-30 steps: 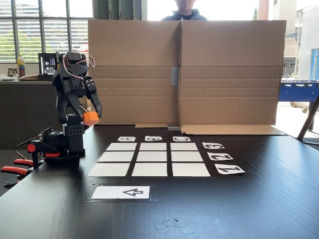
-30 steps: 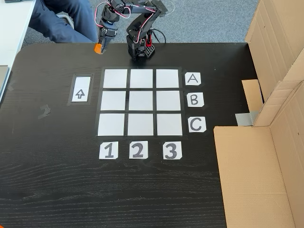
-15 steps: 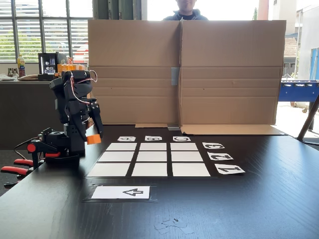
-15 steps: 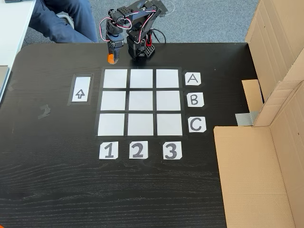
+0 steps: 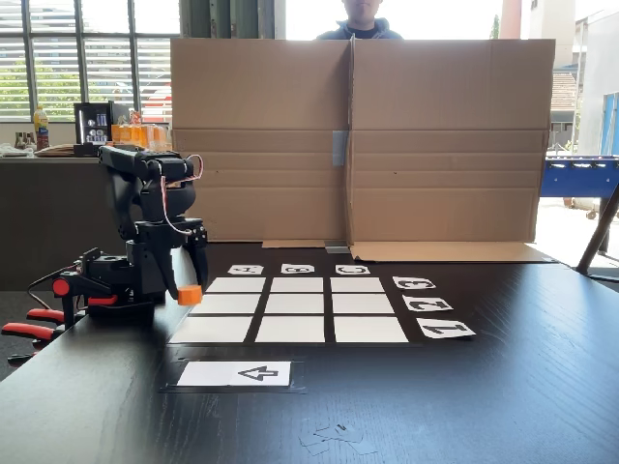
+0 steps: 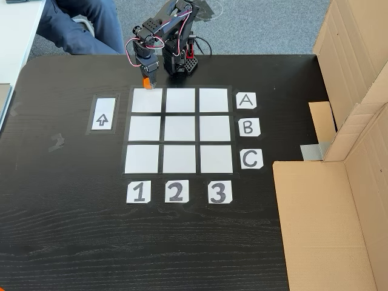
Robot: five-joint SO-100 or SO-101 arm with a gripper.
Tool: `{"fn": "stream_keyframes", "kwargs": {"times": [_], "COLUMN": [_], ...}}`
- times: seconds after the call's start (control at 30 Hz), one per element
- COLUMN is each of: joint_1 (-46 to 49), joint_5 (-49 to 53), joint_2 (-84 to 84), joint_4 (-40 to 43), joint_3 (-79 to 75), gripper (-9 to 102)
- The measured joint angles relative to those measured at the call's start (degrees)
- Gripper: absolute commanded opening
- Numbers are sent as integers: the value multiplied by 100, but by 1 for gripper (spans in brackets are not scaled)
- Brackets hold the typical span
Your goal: Pick up the round, orange token and place it in the grid on square A1.
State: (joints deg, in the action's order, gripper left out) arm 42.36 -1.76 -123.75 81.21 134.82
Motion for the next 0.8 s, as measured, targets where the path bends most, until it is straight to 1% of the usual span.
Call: {"fn": "stream_keyframes", "kwargs": {"times": [0.37, 0.8], "joint_1": [-26, -97], "joint_5": [-18, -62], "joint_2": [817, 1564], "joint_4": [-650, -967], "joint_3": [-9, -378], "gripper": [0, 0]}}
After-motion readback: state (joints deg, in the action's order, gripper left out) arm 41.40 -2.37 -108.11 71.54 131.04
